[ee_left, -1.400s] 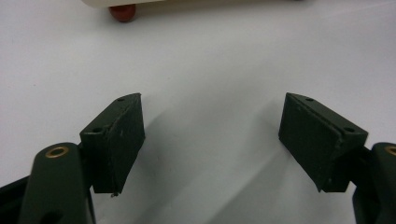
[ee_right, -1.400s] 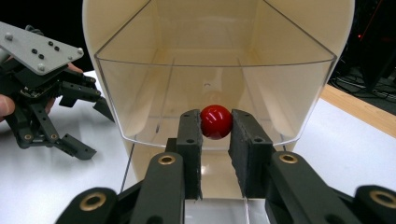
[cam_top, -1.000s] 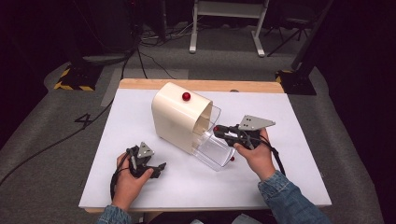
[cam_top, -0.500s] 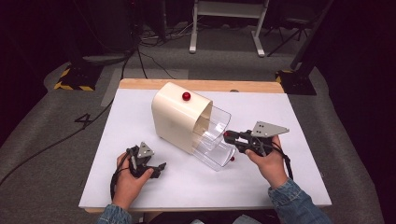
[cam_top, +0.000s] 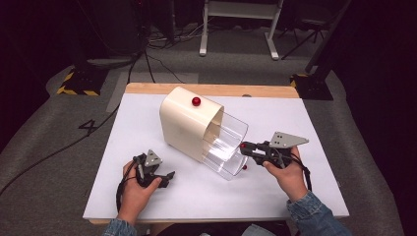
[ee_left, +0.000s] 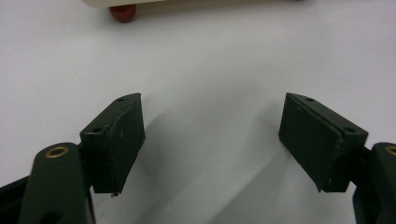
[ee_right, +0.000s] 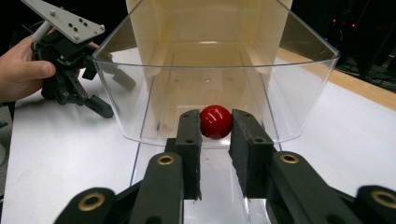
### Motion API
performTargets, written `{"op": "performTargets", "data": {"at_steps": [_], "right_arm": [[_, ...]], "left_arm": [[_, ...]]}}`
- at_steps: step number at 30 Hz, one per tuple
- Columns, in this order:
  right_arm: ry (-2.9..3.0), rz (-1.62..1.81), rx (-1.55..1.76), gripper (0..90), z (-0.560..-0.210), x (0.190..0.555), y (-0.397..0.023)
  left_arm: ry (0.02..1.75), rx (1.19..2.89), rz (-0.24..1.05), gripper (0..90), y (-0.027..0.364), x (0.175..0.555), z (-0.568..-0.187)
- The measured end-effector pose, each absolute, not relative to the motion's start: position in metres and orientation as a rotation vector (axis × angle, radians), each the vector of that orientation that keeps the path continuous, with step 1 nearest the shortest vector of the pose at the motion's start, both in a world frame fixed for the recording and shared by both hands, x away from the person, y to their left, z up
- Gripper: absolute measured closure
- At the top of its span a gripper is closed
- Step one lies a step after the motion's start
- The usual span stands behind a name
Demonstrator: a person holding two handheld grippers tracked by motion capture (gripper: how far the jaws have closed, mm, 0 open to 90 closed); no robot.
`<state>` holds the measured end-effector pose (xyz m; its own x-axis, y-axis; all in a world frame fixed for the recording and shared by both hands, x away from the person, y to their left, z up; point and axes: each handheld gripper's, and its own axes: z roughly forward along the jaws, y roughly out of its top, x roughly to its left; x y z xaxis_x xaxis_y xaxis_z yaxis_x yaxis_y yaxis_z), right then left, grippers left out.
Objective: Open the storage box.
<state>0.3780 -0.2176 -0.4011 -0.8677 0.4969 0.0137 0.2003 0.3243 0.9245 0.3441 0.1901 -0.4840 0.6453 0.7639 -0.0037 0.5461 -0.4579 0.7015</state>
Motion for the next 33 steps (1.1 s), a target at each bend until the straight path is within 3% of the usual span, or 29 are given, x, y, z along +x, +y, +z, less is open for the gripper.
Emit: {"op": "performTargets", "data": {"at_steps": [3,6,14,33], "right_arm": [[2.333,1.531,0.637,64.3,-0.404,0.379,-0.217],[2.339,1.529,0.635,63.3,-0.406,0.38,-0.217],[2.334,1.496,0.664,49.4,-0.409,0.381,-0.219],[2.325,1.422,0.713,35.7,-0.402,0.366,-0.255]], "left_arm": [[1.014,2.18,0.412,22.6,0.19,0.344,-0.484],[1.013,2.18,0.41,22.6,0.19,0.344,-0.484],[1.013,2.18,0.412,22.6,0.19,0.344,-0.484],[1.013,2.182,0.413,22.6,0.19,0.344,-0.484]]}}
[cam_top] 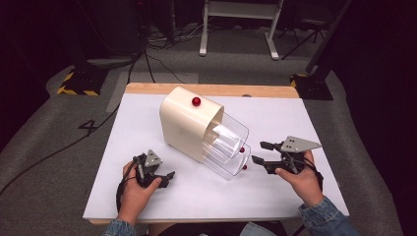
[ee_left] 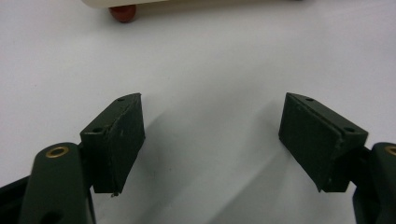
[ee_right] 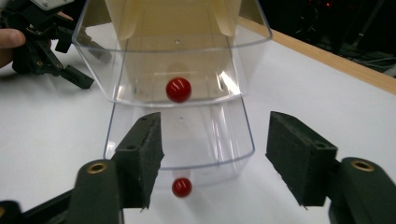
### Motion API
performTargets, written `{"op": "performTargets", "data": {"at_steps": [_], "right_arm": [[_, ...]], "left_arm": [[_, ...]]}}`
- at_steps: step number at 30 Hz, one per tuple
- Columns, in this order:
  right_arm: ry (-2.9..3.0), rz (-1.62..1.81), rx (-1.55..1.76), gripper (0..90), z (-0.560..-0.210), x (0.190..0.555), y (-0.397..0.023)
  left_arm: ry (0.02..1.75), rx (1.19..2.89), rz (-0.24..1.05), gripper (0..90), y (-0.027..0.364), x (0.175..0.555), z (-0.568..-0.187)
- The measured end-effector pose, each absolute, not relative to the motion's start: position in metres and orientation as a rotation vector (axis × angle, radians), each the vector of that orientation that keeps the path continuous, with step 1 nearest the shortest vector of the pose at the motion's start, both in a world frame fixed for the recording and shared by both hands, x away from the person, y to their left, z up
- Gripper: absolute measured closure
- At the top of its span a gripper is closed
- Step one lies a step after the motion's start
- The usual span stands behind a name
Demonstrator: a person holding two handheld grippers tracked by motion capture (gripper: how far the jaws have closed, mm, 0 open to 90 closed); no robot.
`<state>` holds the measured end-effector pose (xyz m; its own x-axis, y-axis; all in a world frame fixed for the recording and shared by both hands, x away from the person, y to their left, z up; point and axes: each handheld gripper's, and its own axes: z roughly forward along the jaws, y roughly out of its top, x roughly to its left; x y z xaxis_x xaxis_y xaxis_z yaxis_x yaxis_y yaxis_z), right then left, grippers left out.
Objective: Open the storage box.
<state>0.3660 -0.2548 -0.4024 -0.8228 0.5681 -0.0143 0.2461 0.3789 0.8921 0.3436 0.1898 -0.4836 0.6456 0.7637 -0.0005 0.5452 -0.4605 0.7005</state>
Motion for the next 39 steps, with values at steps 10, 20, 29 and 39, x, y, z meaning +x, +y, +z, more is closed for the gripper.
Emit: {"op": "performTargets", "data": {"at_steps": [10,20,29,39], "right_arm": [[2.311,1.362,0.818,31.8,-0.405,0.358,-0.298],[2.333,1.269,0.905,30.5,-0.418,0.355,-0.326],[2.404,1.087,1.004,28.0,-0.435,0.354,-0.344],[2.392,1.022,1.057,18.6,-0.465,0.352,-0.369]], "left_arm": [[1.047,2.187,0.397,22.7,0.198,0.329,-0.481],[1.066,2.166,0.389,21.4,0.215,0.321,-0.481],[1.059,2.176,0.402,20.6,0.213,0.32,-0.482],[1.059,2.173,0.402,20.5,0.214,0.32,-0.483]]}}
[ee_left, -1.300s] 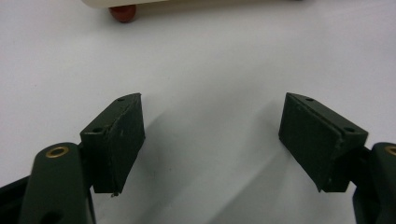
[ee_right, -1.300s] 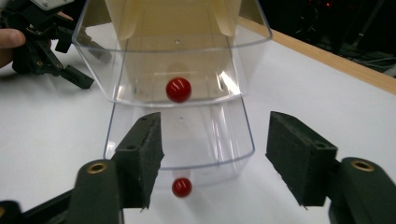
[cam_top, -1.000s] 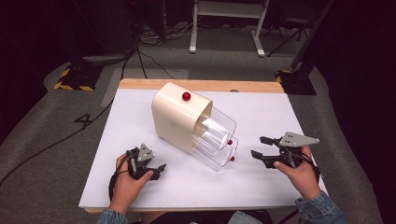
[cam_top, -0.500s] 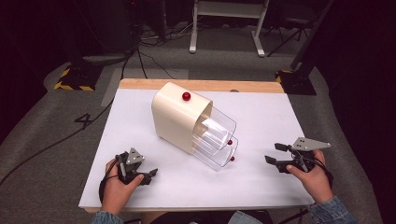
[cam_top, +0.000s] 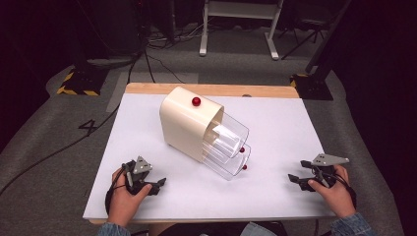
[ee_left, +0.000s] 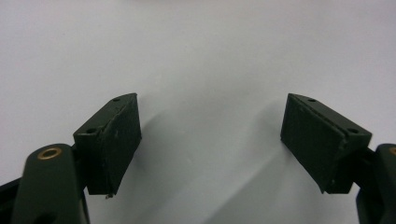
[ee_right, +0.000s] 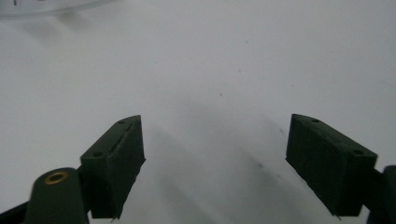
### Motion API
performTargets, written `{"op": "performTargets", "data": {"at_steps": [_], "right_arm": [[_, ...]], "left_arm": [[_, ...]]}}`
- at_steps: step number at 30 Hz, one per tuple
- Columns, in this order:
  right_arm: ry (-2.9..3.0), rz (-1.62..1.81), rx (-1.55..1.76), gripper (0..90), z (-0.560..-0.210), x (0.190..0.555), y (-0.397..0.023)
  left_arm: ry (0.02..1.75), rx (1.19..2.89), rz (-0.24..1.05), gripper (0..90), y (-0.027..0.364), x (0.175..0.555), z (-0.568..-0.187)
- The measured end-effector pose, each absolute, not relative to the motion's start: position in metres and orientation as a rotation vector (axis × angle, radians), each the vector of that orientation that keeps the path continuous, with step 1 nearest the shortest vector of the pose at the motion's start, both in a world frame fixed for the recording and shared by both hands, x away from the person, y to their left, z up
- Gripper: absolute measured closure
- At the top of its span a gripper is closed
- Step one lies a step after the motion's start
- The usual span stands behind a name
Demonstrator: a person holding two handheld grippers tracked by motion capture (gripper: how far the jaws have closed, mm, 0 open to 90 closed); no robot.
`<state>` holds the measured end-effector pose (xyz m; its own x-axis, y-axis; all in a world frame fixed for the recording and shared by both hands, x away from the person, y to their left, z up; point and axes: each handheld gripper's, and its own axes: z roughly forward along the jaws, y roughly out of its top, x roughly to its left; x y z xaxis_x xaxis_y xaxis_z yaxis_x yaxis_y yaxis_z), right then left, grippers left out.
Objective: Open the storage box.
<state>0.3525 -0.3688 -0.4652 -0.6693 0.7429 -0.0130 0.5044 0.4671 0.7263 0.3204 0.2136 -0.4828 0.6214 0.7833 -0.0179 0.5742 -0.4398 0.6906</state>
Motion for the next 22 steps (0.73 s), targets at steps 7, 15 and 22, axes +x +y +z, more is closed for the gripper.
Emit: {"op": "performTargets", "data": {"at_steps": [7,15,22], "right_arm": [[2.381,1.017,1.073,14.1,-0.481,0.352,-0.374],[2.372,1.012,1.066,13.8,-0.482,0.351,-0.373],[2.376,1.007,1.07,13.8,-0.482,0.352,-0.373]], "left_arm": [[1.059,2.172,0.402,20.5,0.214,0.32,-0.483],[1.058,2.173,0.404,20.5,0.213,0.32,-0.483],[1.064,2.174,0.397,20.3,0.213,0.321,-0.483]]}}
